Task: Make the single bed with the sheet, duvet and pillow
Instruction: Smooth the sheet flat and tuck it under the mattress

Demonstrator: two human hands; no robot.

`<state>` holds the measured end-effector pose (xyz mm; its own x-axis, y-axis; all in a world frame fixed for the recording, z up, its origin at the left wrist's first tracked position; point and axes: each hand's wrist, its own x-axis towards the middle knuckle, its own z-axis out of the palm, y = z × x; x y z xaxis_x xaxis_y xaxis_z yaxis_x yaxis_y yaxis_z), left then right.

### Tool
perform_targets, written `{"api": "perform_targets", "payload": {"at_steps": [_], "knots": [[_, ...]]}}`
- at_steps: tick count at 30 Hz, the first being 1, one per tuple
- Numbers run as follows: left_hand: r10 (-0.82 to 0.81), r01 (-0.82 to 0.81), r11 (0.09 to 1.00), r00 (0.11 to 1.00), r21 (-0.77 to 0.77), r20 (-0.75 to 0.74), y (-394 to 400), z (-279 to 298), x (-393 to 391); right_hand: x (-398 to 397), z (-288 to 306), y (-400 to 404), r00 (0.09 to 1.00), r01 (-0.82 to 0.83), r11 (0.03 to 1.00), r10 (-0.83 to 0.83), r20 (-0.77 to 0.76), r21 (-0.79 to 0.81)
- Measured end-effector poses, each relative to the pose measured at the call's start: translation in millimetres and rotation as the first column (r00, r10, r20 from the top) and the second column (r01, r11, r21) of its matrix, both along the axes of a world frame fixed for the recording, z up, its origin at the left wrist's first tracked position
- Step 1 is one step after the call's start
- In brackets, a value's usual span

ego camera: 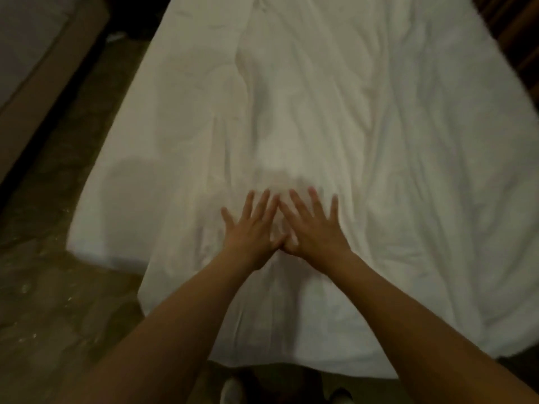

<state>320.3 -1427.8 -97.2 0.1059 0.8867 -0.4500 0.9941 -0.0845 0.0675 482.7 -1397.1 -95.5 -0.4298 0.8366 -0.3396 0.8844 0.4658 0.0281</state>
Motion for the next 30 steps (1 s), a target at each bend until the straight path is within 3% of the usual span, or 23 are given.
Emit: {"api": "perform_targets", "payload": {"at_steps": [3, 5, 9, 13, 14, 18, 19, 21, 23, 26, 29, 30], "knots": [[-0.006, -0.035, 0.984, 0.974, -0.173, -0.228, -19.1, -33.7, -30.4, 121.9, -20.2, 24.3, 0.896, 0.340, 0.940, -0.327, 0.299, 0.010], [0.052, -0.089, 0.990, 0.947, -0.105, -0.317, -8.0, -38.3, -27.8, 176.9, -19.8, 41.4, 0.825, 0.451, 0.890, -0.446, 0.346, 0.070], [0.204, -0.192, 0.977, 0.970, 0.093, -0.134, 68.1, -17.7, 59.6, 170.0, -15.0, 105.7, 0.877, 0.471, 0.882, -0.469, 0.106, 0.015], [0.072, -0.056, 0.986, 0.993, 0.159, -0.093, 148.2, -1.7, 152.8, 162.9, 0.5, 177.1, 0.998, 0.048, 0.993, -0.052, 0.029, 0.112], [0.106, -0.094, 0.988, 0.990, 0.122, -0.094, 159.4, -7.3, 165.2, 183.4, -1.0, 188.5, 0.997, 0.043, 0.997, -0.046, 0.055, 0.062], [0.463, -0.464, 0.886, 0.886, -0.015, -0.043, 157.9, -42.4, 179.4, 301.7, -24.6, 199.3, 0.895, 0.372, 0.925, -0.336, 0.295, -0.074], [0.503, -0.506, 0.862, 0.862, -0.041, -0.065, 157.0, -46.6, 181.0, 315.9, -26.3, 205.7, 0.898, 0.383, 0.921, -0.351, 0.267, -0.077], [0.556, -0.560, 0.825, 0.828, -0.079, -0.068, 163.7, -41.0, 193.4, 315.1, -22.7, 223.0, 0.914, 0.405, 0.908, -0.401, 0.054, -0.108], [0.574, -0.574, 0.819, 0.818, -0.026, 0.023, 179.9, -33.6, 213.6, 303.4, -24.4, 237.3, 0.873, 0.455, 0.884, -0.466, -0.144, -0.106], [0.422, -0.428, 0.903, 0.899, 0.034, 0.119, 200.9, -15.7, 258.8, 286.2, -29.6, 238.9, 0.800, 0.530, 0.841, -0.537, -0.266, -0.103], [0.240, -0.238, 0.971, 0.964, -0.029, 0.117, 194.8, -22.2, 300.1, 272.6, -31.2, 241.6, 0.696, 0.598, 0.788, -0.602, -0.391, -0.148], [0.249, -0.244, 0.968, 0.963, -0.055, 0.106, 191.3, -30.4, 305.3, 275.6, -32.5, 243.7, 0.725, 0.576, 0.804, -0.585, -0.364, -0.145]]}}
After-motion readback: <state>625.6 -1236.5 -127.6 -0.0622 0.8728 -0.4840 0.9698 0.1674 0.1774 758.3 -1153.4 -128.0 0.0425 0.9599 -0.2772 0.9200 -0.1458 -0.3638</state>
